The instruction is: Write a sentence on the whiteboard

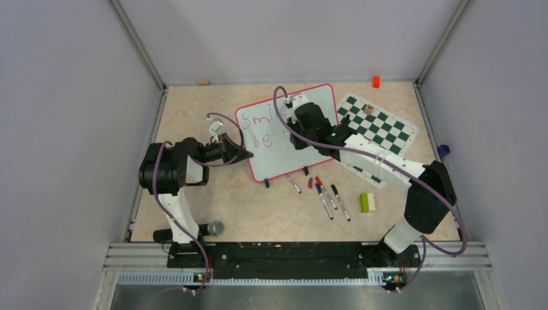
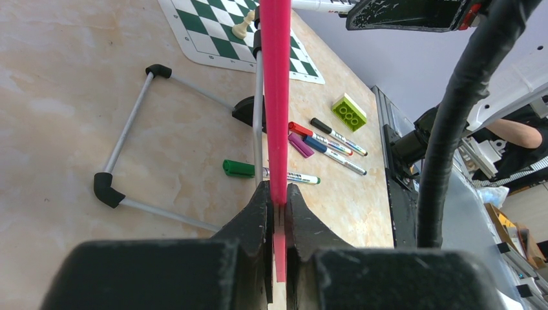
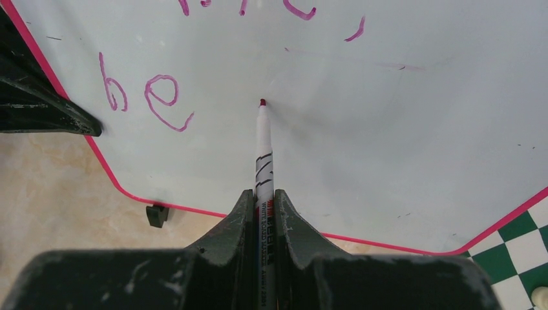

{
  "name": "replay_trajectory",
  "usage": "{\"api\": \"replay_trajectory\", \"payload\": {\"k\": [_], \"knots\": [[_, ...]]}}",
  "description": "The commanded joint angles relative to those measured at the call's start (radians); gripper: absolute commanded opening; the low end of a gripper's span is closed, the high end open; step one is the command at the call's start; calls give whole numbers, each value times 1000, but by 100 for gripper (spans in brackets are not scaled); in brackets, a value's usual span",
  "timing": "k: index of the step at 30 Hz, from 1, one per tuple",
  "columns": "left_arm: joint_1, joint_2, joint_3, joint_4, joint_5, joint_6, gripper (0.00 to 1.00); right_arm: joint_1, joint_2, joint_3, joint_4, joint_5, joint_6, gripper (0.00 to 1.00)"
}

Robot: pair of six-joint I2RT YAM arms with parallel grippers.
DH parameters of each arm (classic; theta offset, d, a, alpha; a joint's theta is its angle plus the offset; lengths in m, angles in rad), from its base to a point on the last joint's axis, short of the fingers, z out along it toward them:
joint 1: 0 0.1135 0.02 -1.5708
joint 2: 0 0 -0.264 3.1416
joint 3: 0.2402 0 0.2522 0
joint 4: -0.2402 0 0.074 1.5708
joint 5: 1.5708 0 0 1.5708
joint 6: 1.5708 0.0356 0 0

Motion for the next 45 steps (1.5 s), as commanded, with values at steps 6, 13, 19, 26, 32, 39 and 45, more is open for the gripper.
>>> {"api": "replay_trajectory", "payload": {"k": [6, 13, 19, 26, 32, 39, 45], "knots": [[-18, 3, 4, 99, 77, 42, 0, -12, 44, 79, 8, -17, -7, 0], [-18, 4, 7, 99, 78, 41, 0, -13, 53, 81, -14, -65, -16, 0], [-19, 4, 7, 99, 77, 42, 0, -13, 56, 79, -53, -82, -28, 0], [-18, 5, 7, 99, 79, 42, 0, -13, 56, 90, -84, -22, -36, 0], [-19, 8, 7, 99, 78, 41, 0, -14, 69, 119, -83, 8, -37, 0], [-18, 8, 8, 99, 79, 42, 0, -17, 97, 166, -84, 13, -42, 0], [-19, 9, 9, 99, 78, 42, 0, -22, 101, 185, -83, 20, -44, 0]]}}
